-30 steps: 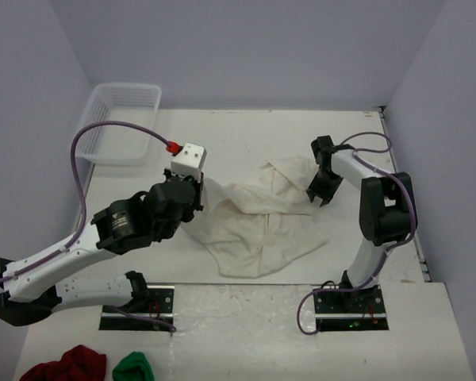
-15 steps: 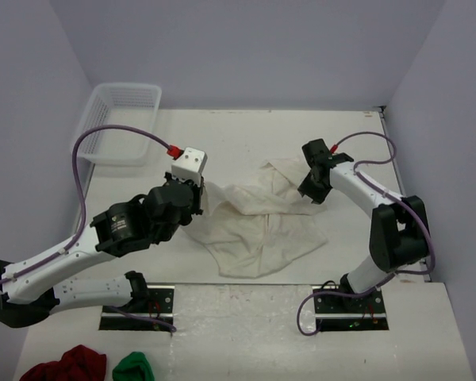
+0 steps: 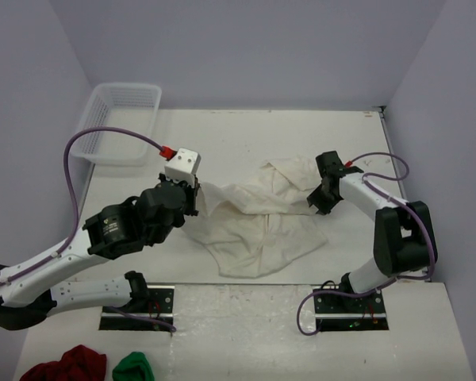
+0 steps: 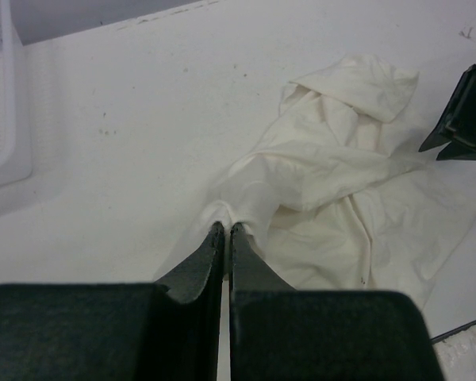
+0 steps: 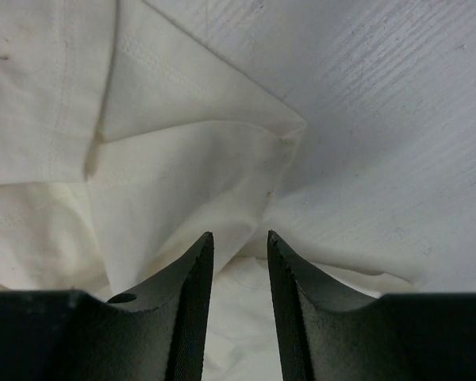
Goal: Fold and stack the t-shirts
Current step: Flatten out the tshirt
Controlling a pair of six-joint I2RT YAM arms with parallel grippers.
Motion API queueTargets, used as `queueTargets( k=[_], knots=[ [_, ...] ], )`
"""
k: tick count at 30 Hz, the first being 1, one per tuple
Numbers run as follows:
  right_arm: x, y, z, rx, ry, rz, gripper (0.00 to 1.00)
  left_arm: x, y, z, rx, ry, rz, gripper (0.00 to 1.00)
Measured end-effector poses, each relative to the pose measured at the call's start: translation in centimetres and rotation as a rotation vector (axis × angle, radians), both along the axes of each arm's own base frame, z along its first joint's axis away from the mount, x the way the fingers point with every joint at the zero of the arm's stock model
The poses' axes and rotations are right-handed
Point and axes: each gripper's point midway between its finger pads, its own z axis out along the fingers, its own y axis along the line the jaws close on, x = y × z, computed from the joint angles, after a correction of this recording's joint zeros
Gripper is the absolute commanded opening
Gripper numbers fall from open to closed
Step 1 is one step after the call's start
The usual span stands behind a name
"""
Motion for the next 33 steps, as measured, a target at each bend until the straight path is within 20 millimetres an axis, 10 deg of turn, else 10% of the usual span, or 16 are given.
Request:
queueTargets(
  k=[17,23,33],
  knots=[
    [0.5,-0.3,-2.0,0.009,0.103,-0.02,0.38,0.0,-0.1,-0.1,0.001,0.003,-0.005,0.0],
    [2.9,0.7,-1.7,-0.003,0.106,0.026,0.0,0.0,-0.1,-0.1,0.001,0.003,-0.005,0.0],
    [8.5,3.5,-1.0,-0.116,0.089,0.218,0.0,0.2,-0.2,-0.6,0.025,0.008,0.009,0.0]
  ],
)
